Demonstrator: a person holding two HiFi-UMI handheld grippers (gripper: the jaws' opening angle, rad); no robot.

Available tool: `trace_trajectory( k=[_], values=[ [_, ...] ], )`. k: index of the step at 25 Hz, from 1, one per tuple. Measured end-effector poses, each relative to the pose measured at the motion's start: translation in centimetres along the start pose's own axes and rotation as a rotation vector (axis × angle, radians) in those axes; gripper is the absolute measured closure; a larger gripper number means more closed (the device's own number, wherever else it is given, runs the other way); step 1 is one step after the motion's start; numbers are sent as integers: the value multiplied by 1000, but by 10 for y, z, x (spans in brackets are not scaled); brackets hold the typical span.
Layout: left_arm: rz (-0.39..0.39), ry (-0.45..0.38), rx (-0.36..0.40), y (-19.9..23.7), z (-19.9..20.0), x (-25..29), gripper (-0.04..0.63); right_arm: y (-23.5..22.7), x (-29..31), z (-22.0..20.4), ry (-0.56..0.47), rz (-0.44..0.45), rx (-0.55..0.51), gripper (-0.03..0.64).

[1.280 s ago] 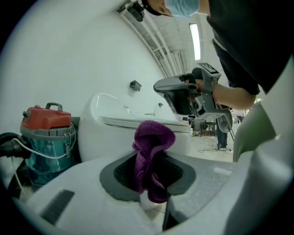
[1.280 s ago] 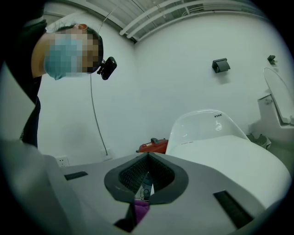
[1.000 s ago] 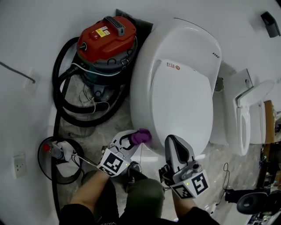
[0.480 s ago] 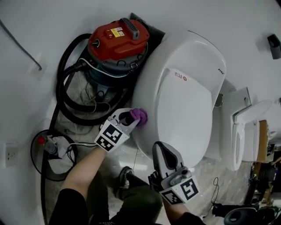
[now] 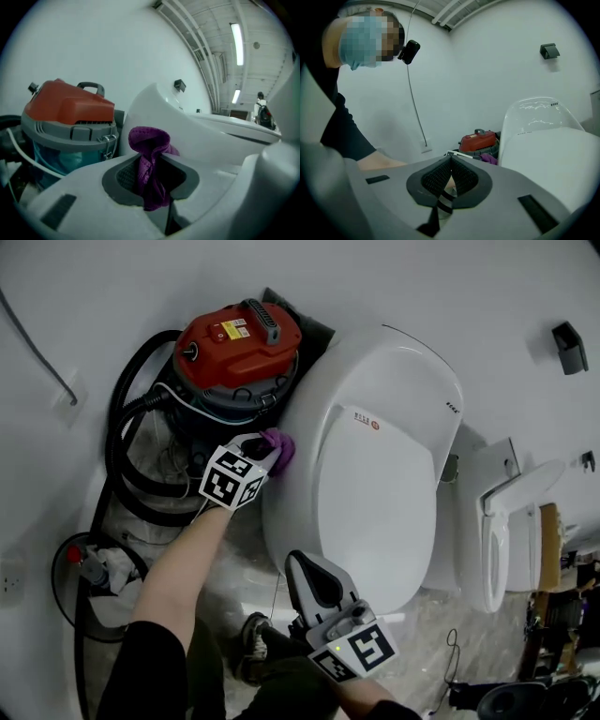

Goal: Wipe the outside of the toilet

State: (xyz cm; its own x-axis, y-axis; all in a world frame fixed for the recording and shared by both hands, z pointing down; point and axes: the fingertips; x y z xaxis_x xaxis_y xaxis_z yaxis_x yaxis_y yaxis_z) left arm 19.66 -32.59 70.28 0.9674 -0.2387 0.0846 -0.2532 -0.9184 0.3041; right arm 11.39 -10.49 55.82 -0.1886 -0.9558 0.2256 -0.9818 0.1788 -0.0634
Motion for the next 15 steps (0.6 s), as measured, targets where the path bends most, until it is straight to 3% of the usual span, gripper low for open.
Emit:
trace_trajectory(
  k=[2, 8, 12, 15],
  values=[
    [31, -4, -26, 6, -4, 1, 517, 1, 1, -2, 0, -5, 5, 618],
    [36, -80, 13, -1, 0, -20, 515, 5, 1, -8, 6, 13, 19, 617],
    [-63, -144, 57, -51, -23, -57, 517, 9, -5, -6, -16, 21, 38, 618],
    [-151, -89, 115, -96, -65, -80, 517, 9, -11, -3, -36, 17, 52, 618]
  ],
)
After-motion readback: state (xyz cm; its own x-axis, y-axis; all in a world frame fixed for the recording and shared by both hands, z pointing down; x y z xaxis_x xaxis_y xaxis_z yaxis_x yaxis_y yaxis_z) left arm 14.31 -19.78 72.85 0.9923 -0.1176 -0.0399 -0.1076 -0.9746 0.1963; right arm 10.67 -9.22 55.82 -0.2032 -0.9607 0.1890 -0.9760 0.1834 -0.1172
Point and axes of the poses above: the fingertips, and each gripper's own axes: x forward along the fingers, y to its left, z out of its top, and after that the axes turned 12 degrees about -z, right-handed
